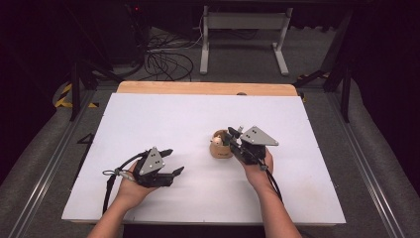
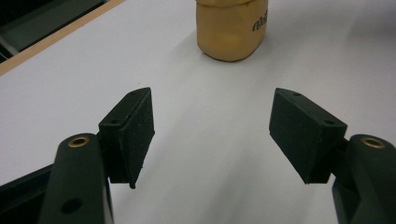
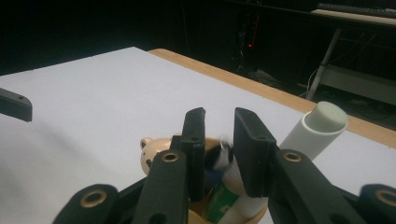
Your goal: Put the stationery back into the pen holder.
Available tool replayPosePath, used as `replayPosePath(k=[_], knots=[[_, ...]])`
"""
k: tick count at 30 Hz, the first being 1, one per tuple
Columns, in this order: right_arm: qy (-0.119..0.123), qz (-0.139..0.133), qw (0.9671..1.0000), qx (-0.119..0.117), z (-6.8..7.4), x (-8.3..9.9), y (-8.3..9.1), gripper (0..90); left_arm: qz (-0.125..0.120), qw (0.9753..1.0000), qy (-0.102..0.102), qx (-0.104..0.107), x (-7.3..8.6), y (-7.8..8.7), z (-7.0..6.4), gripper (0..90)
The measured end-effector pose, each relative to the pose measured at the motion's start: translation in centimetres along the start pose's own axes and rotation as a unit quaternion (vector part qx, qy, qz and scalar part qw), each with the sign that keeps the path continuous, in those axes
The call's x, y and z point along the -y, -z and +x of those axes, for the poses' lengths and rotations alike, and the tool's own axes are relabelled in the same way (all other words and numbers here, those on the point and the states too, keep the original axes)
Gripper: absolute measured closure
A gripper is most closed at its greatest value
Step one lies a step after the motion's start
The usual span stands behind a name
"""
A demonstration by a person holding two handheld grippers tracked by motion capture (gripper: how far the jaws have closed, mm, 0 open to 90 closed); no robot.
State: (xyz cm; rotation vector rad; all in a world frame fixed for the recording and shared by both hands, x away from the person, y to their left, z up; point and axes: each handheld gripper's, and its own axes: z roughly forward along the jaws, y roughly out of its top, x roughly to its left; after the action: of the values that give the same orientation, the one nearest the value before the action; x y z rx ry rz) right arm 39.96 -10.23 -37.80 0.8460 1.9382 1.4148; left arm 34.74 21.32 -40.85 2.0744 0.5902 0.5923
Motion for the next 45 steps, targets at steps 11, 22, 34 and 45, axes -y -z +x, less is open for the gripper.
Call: replayPosePath(k=[11, 22, 34, 45], knots=[[0.003, -0.001, 1.0, -0.008, 0.1, -0.1, 0.1, 68.2, -0.002, 1.0, 0.003, 0.001, 0.0, 0.1, 0.0, 31.5], [0.001, -0.006, 0.9998, -0.02, 0.2, -0.3, 0.4, 58.8, -0.002, 1.0, 0.002, 0.0, 0.0, 0.1, 0.1, 31.0], [0.002, -0.024, 0.9988, -0.043, 0.3, -1.0, 1.1, 46.7, -0.004, 1.0, 0.004, 0.0, -0.1, 0.2, 0.2, 30.5], [0.0, -0.036, 0.9974, -0.063, 0.5, -1.3, 1.6, 33.7, -0.009, 0.9999, 0.012, -0.003, -0.1, 0.4, 0.4, 30.1]])
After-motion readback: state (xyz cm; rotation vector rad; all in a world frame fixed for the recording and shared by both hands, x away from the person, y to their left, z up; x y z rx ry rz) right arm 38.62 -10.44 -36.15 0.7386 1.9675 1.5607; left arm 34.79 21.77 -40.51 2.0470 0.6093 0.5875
